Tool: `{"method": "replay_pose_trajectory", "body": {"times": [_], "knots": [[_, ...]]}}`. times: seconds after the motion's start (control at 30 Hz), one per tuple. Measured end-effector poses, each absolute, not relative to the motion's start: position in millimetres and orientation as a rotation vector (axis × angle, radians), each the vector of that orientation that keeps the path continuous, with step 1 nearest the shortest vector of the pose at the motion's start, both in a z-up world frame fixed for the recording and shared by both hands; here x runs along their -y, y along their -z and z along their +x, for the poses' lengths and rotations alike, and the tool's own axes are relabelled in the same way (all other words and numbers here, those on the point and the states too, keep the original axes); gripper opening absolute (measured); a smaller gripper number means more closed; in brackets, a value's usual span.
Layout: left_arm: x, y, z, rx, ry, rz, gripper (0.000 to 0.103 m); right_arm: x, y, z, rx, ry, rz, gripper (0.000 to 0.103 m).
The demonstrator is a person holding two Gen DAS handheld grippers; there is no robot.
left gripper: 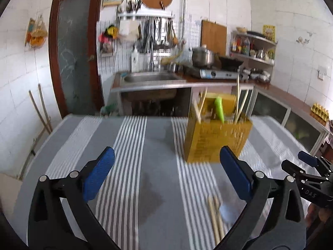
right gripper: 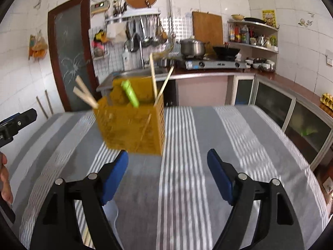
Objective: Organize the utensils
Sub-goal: 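Grasp the light-blue plastic spoon by its handle with the right gripper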
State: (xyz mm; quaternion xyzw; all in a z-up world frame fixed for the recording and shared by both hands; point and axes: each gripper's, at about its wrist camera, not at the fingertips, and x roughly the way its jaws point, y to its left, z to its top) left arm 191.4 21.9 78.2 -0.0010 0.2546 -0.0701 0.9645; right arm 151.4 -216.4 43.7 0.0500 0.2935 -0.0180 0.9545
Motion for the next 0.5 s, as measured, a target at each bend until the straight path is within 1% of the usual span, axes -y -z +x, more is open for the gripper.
{"method": "replay_pose_trajectory", "body": {"times": [0.23, 0.4, 0.5], "knots": [[-33.7, -16.9, 182.8, -0.668, 0.128, 0.020, 0.098, 185.9, 0.1, 137.2, -0.728, -0.031, 0.021, 0.077], [-40.2, 11.9, 182.0, -0.753, 0.130, 0.046, 0.098, 169.9, 14.5, 131.0, -0.779, -0.068, -0.034, 0.077], [-41.7, 20.1, 184.1, -0.783, 0.128, 0.055, 0.098, 160.3, 21.3, 131.7, -0.807, -0.090, -0.071, 0.077]]}}
